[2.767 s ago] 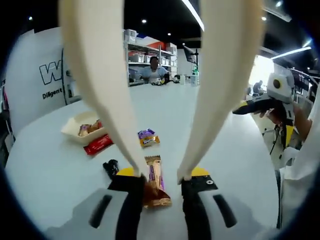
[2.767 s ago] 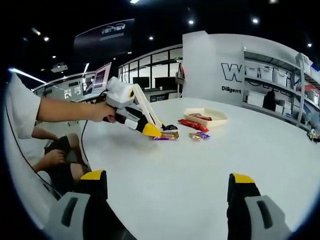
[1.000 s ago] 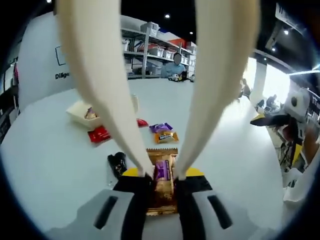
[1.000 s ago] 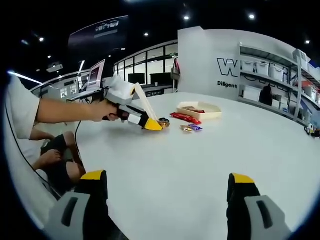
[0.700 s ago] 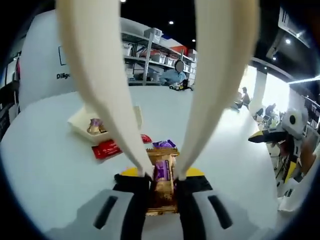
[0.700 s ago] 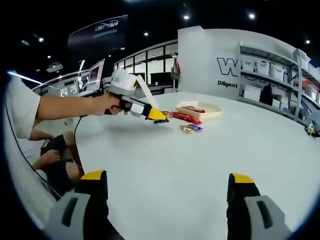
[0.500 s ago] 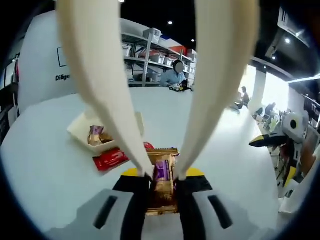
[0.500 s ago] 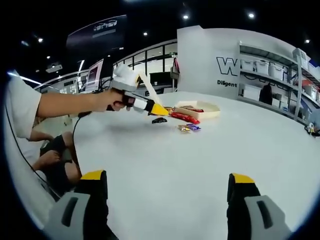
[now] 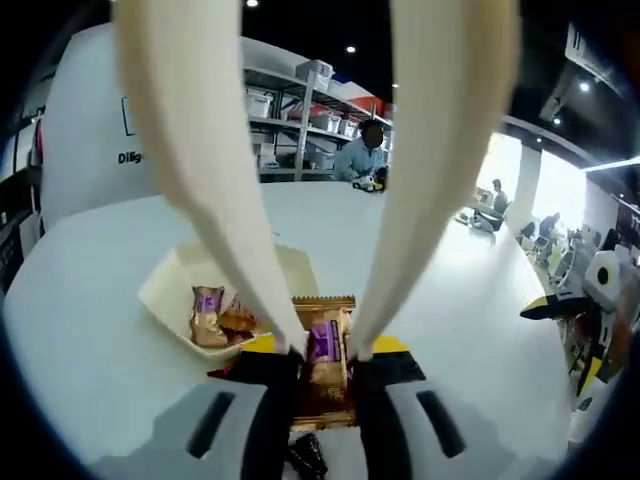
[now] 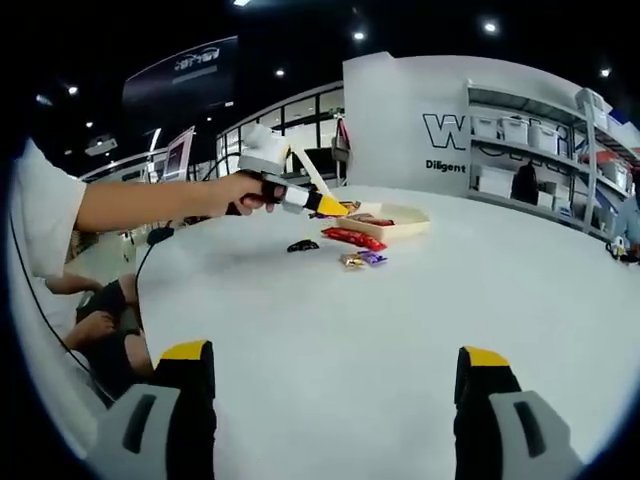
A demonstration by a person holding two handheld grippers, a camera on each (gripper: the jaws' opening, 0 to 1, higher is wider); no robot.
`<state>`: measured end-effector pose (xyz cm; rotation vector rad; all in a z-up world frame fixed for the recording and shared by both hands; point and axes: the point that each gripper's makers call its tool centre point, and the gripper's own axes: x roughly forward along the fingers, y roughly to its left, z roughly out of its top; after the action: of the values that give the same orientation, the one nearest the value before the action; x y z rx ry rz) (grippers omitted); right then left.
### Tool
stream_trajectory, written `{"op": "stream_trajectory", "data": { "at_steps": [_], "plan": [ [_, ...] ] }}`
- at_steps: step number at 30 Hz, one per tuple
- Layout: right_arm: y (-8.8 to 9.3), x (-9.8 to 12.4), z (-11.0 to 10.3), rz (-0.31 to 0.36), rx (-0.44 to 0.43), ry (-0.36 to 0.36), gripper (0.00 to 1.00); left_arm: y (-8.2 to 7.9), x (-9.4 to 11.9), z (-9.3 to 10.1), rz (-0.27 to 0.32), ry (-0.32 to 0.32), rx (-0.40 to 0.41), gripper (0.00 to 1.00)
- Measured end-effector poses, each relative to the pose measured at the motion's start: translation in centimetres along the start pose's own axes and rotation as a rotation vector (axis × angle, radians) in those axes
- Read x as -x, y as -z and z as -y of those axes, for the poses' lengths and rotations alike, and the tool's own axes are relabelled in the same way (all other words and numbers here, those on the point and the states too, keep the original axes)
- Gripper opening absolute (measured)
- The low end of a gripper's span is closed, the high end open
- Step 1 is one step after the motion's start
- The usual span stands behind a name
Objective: Place the target food into the container with the food tongs after gripping and lifting it, then release it inside without dropping or visibly crushing the food.
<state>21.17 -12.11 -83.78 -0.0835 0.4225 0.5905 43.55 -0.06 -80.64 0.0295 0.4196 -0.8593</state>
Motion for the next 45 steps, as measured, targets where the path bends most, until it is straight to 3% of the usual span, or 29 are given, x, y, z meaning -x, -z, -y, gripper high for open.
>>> {"op": "stream_trajectory", "data": {
  "at_steps": [20,32,45],
  "plan": [
    [1.1,0.0,2.1,-0.015,-0.034,0.026,0.99,-2.1,-5.6,-3.0,-0.034,-0.034,-0.029,0.21],
    [2.0,0.1,3.6,-0.032,-0.051,0.047,0.99,-0.8,-8.3,-3.9,-0.101,-0.053,-0.039,0.21],
    [2.4,0.1,4.2,-0.040,-0.059,0.045,0.99,-0.4,-8.8,-4.0,-0.102,-0.058,-0.049,0.23]
  ]
}}
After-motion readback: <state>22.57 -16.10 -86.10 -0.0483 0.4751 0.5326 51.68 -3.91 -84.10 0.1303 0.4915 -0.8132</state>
